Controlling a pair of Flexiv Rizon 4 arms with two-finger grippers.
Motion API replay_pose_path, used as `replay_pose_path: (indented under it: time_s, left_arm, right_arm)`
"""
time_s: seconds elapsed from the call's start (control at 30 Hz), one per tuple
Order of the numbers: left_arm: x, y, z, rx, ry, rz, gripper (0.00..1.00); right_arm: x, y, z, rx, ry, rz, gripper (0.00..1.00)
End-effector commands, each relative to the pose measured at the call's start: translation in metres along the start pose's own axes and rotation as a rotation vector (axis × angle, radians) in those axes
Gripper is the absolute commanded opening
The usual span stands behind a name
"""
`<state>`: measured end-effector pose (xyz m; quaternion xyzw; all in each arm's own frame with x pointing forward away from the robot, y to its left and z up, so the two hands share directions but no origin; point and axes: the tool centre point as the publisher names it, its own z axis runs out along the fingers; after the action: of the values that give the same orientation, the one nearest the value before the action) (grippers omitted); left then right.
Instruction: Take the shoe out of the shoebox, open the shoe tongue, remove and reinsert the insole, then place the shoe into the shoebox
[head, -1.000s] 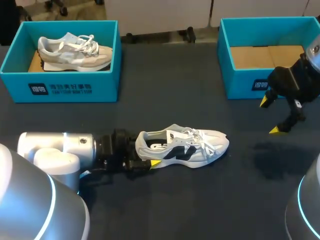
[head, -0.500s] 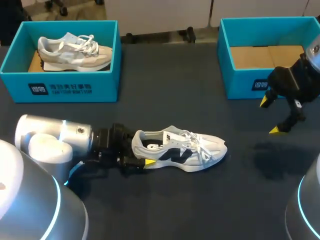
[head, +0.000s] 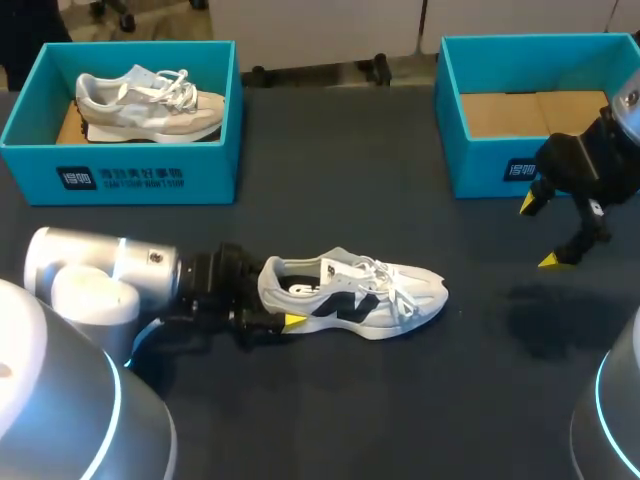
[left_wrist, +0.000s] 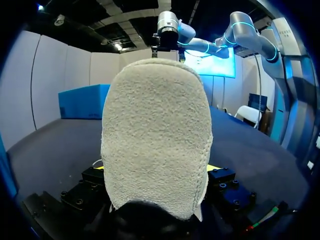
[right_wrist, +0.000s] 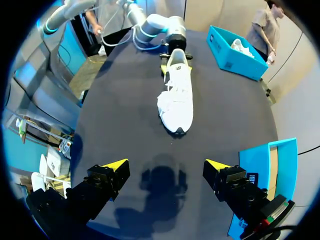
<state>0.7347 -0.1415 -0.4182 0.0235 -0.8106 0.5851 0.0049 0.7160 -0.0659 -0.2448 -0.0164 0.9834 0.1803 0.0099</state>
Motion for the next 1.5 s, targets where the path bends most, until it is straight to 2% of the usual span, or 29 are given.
replay_pose_path:
  time_s: [0.03,1.23,1.5]
  left_arm:
    - [0.002,0.0,0.0,-0.001,-0.006,0.001,0.0]
    - [0.002,0.0,0.0,-0.001,-0.006,0.001,0.0]
    - [-0.008,0.013,0.001,-0.005,-0.017,-0.02,0.0]
  right_arm:
    - [0.0,0.0,0.001,0.002,-0.001,0.001,1.0]
    - [0.0,0.0,0.001,0.002,-0.001,0.001,1.0]
    - [0.0,0.0,0.001,0.002,-0.001,0.001,1.0]
